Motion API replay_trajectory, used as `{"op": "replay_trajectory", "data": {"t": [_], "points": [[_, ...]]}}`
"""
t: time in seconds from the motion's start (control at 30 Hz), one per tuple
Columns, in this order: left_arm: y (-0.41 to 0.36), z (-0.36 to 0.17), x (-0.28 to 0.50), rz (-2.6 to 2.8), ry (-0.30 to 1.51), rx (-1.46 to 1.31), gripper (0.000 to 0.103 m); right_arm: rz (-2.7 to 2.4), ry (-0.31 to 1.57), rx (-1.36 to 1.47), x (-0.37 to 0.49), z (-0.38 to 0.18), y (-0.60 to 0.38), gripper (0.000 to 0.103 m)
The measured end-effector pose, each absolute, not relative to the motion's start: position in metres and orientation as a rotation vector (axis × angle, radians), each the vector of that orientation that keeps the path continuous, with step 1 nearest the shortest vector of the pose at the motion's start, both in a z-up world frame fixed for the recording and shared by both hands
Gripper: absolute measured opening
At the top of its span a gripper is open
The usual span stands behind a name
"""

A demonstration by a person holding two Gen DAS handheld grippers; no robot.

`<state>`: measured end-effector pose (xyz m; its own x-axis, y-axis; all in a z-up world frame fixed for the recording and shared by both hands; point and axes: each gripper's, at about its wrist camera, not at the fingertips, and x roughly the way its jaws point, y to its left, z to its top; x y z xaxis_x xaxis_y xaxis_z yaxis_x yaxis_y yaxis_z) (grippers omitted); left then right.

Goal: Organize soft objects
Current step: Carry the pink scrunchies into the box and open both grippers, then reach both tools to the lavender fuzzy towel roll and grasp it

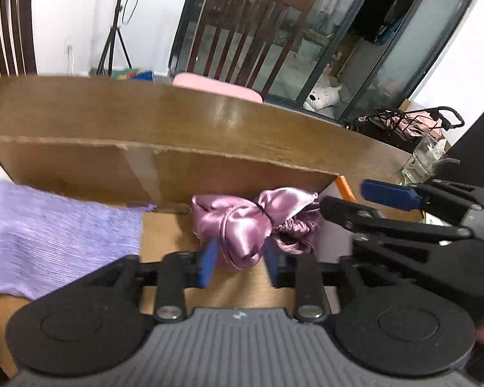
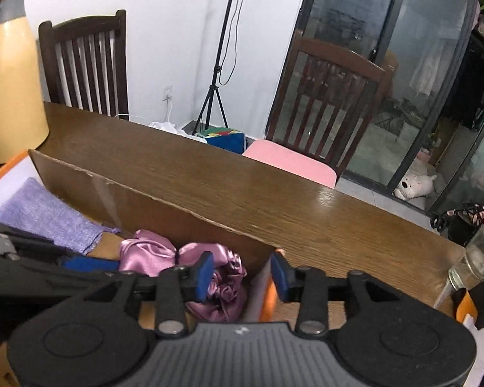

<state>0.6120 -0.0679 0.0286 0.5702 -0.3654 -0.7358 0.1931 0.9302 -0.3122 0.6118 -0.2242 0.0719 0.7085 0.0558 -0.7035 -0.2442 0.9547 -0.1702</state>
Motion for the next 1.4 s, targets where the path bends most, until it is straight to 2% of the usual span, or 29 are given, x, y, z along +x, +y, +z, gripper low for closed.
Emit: {"op": "replay_trajectory", "data": {"t": [0.03,0.1,0.2,0.37,0.57,0.63,0.7,0.8,0.87,0.97,1.1,1.2,1.27,1.4], "points": [[-0.065,0.035,0.606,-0.329,0.894,-0.197,0.039,0.178,0.764,-0.244,0.607,0.079,-0.229,0.053],[-0.06,0.049,0.594,-0.332,0.871,-0.172,0.039,0.18,0.74,-0.213,0.593,0.096,-0.236,0.06],[-0.05,0.079,0.566,-0.324,0.809,-0.13,0.039,0.175,0.702,-0.212,0.565,0.121,-0.242,0.06],[-0.029,0.131,0.506,-0.328,0.714,-0.069,0.045,0.179,0.641,-0.227,0.507,0.163,-0.246,0.06],[-0.006,0.168,0.424,-0.227,0.546,0.034,0.054,0.158,0.478,-0.196,0.426,0.199,-0.252,0.073],[-0.001,0.17,0.39,-0.189,0.468,0.062,0.058,0.158,0.403,-0.185,0.393,0.201,-0.25,0.081],[0.003,0.166,0.359,-0.164,0.414,0.06,0.06,0.179,0.341,-0.151,0.36,0.199,-0.247,0.082],[0.014,0.152,0.309,-0.148,0.329,0.037,0.07,0.212,0.269,-0.092,0.316,0.19,-0.245,0.083],[0.017,0.138,0.277,-0.134,0.282,0.055,0.075,0.23,0.209,-0.088,0.288,0.175,-0.242,0.088],[0.026,0.117,0.224,-0.107,0.218,0.078,0.08,0.237,0.191,-0.098,0.249,0.146,-0.238,0.089],[0.035,0.097,0.173,-0.058,0.148,0.045,0.094,0.256,0.17,-0.066,0.2,0.11,-0.239,0.089],[0.042,0.082,0.139,-0.04,0.134,0.04,0.095,0.218,0.145,-0.072,0.167,0.084,-0.236,0.089],[0.045,0.073,0.121,-0.021,0.113,0.034,0.099,0.194,0.137,-0.075,0.145,0.07,-0.234,0.089],[0.04,0.053,0.092,-0.014,0.117,0.053,0.101,0.177,0.143,-0.077,0.107,0.043,-0.23,0.095]]}}
